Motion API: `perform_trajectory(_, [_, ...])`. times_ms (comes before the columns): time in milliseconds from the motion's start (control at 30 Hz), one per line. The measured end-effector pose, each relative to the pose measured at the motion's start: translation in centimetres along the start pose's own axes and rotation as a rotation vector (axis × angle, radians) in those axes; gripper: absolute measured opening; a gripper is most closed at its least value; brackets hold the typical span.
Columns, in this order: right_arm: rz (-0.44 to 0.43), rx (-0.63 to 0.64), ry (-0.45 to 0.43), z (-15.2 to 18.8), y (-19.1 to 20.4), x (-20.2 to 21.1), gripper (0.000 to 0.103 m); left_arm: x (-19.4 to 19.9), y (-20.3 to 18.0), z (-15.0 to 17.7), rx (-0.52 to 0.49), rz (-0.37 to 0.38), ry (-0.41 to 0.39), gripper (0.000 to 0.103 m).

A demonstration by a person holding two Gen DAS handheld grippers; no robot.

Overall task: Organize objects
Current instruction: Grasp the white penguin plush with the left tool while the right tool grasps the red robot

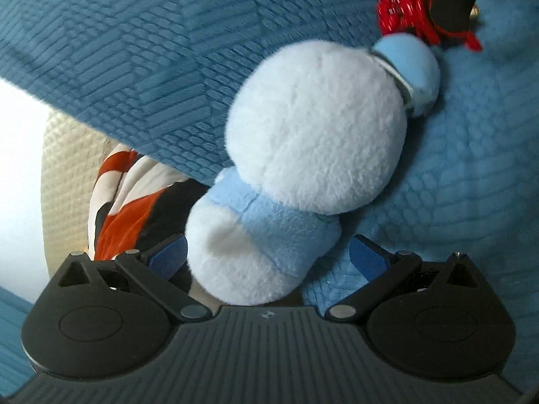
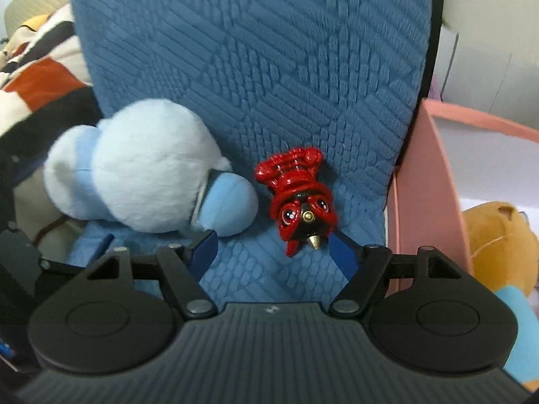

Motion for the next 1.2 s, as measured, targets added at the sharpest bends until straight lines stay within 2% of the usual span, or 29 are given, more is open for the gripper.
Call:
perform_trajectory(167, [0.011,-0.036,0.014,-0.2,-1.0,-1.9,0.074,-1.7,-0.1,-0.6,-0.075,-0.02,-0.021,0.103])
perform_trajectory(533, [-0.032,-0.107,0.059,0.6,-1.8,-4.2,0.072,-5.3,-1.8,-3.0,-0.233,0.018,-0.109,0.103])
perform_trajectory(700, [-0.032,-0.114,0.069,0.9,-1.9,-4.9,0.07,-6.7,-1.3,-3.8,-0.207,0.067,-0.094,0.103])
perform_trajectory(800, [-0.014,-0.112,0.085,1.3,-2.1,-5.0,0.053,-6.5,-0.9,-3.9,-0.189,0.081,-0.087,0.1])
perform_trajectory(867, [0.009,-0.104,0.086,1.5,-2.3,-4.8,0.035,-5.8,-0.7,-4.0,-0.189,0.082,-0.092,0.097])
perform_trajectory(1067, [0.017,-0.085,0.053,1.3,-2.2,-3.1,0.035,-3.1,0.7,-4.1,-0.11,0.135,-0.094,0.093])
perform_trajectory(1133, [0.015,-0.077,0.043,1.3,-2.0,-2.5,0.034,-1.8,1.6,-4.0,-0.043,0.172,-0.082,0.093])
perform_trajectory(1200, [-0.003,-0.084,0.036,1.4,-1.7,-1.8,0.028,-0.5,2.5,-3.8,0.042,0.219,-0.053,0.093])
Point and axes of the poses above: each gripper's, at about its wrist camera, not at the fingertips, and x roughly against the way its jaws point, y to its left, z to its underside, the point moved 10 cm from there along -x, roughly the way its jaws point, and after that the axes turned 10 degrees about -z, right-handed, at the moved point
